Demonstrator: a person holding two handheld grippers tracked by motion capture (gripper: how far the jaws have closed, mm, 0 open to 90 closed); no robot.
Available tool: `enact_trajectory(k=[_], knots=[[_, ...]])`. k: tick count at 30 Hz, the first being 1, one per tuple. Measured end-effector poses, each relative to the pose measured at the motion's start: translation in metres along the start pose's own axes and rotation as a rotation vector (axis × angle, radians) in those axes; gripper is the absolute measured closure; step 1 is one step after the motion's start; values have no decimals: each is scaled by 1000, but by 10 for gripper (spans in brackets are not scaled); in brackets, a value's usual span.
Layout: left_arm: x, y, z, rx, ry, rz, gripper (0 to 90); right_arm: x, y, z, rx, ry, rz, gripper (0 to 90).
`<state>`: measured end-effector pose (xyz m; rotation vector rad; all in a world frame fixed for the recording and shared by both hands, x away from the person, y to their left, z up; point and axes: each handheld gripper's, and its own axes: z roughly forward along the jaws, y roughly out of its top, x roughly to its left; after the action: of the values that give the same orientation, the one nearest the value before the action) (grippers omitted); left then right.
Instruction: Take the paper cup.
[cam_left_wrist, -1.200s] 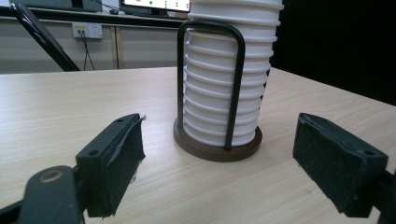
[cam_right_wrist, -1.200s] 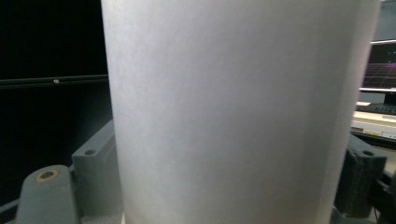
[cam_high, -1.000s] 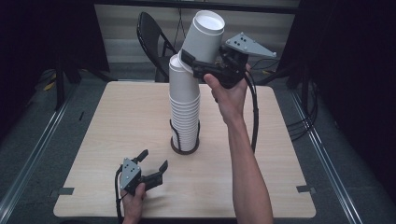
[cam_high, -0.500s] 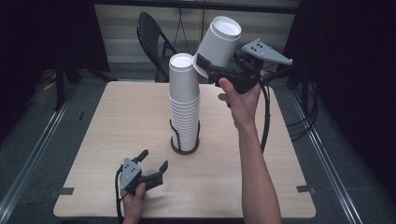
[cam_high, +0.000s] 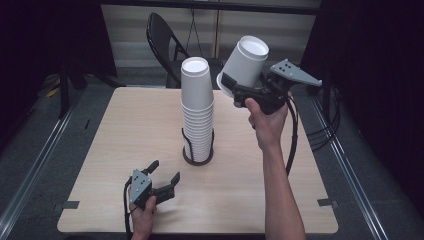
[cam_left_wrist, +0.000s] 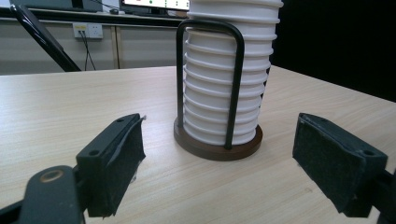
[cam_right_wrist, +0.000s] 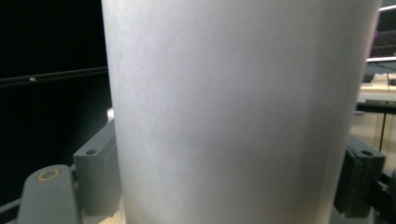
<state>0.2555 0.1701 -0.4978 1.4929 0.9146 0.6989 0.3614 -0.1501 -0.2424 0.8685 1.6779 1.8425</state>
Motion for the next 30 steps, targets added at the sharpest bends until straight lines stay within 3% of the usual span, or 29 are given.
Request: enact_trajectory(k=[2,10,15,20,22,27,30], knots=[[0,0,0,1,1,6,163,-3,-9,-4,3,1,24,156],[1,0,0,4,-5,-4,158,-5,-29,-11,43,1,40,157],[2,0,0,1,-2,-11,159,-5,-50,-14,69,2,64,157],[2,0,0,-2,28,-20,160,-8,-77,-20,96,-1,114,157],[1,0,0,-2,45,-25,160,-7,-80,-20,104,-2,120,157],[-1,-1,-3,-30,50,12,169,-5,-95,-24,123,-2,139,158],[-1,-1,-2,-27,41,2,171,-1,-105,-27,135,3,144,158]])
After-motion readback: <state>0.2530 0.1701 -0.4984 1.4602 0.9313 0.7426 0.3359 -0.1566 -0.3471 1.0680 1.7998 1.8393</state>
